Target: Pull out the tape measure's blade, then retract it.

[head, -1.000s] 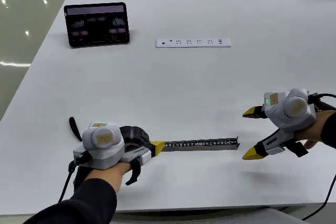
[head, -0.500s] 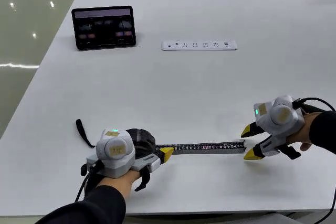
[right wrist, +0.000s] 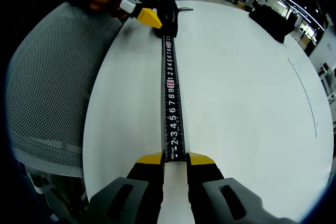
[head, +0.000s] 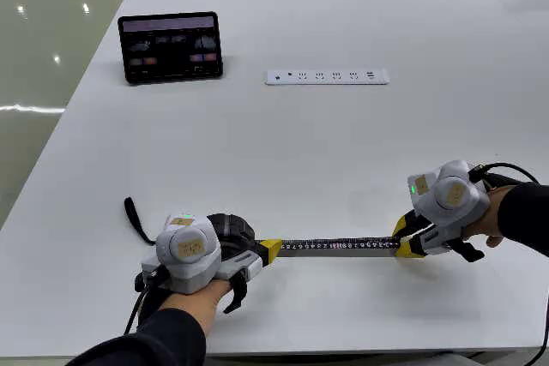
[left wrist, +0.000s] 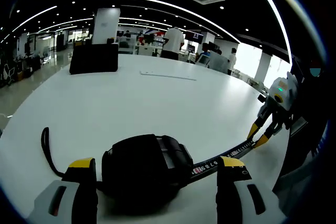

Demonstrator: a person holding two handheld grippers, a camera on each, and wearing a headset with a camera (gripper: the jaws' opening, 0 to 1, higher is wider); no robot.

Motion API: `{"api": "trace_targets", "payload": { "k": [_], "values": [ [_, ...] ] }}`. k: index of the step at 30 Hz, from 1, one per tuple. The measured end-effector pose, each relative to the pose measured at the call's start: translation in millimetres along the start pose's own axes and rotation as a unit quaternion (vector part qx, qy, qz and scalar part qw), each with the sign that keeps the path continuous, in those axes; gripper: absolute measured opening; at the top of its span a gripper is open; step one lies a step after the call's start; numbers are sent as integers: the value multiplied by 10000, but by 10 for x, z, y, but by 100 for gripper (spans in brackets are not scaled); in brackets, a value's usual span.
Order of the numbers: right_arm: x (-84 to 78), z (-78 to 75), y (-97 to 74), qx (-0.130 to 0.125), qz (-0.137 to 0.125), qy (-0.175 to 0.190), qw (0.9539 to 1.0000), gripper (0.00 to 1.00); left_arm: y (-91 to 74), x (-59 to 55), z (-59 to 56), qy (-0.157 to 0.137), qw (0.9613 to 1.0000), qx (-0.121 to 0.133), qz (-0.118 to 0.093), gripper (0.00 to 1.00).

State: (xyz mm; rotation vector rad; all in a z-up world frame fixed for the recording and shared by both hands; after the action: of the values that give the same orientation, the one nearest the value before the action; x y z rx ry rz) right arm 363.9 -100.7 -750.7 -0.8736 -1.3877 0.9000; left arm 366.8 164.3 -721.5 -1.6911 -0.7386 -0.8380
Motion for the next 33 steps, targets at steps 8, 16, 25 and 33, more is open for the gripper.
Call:
{"api": "trace_targets", "payload": {
  "k": [8, 16, 25, 33],
  "values": [
    [13, -5, 26, -65, 281, 92, 9995, 11, 23, 28, 81, -19, 9997, 227, -9, 80],
    [15, -3, 31, -47, 398, 33, 9992, 12, -3, 9, 99, -209, 9993, 275, 144, 64],
    [17, -7, 34, -86, 416, 187, 9989, 11, -1, -19, 105, 51, 9989, 323, 335, 61],
    [36, -4, 38, -156, 349, 309, 9988, 11, -1, -19, 106, 53, 9989, 305, 362, 61]
  ]
}}
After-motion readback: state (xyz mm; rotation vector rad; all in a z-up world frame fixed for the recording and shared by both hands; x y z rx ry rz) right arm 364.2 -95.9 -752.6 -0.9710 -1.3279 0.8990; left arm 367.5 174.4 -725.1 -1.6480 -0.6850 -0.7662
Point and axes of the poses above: the centre of the closed fingertips' face, and the gripper's own axes: y roughly forward along the fingers, z roughly to its left, x roughly out of its top, the point moved 1 cm from there along -y, roughly backward along the fingers
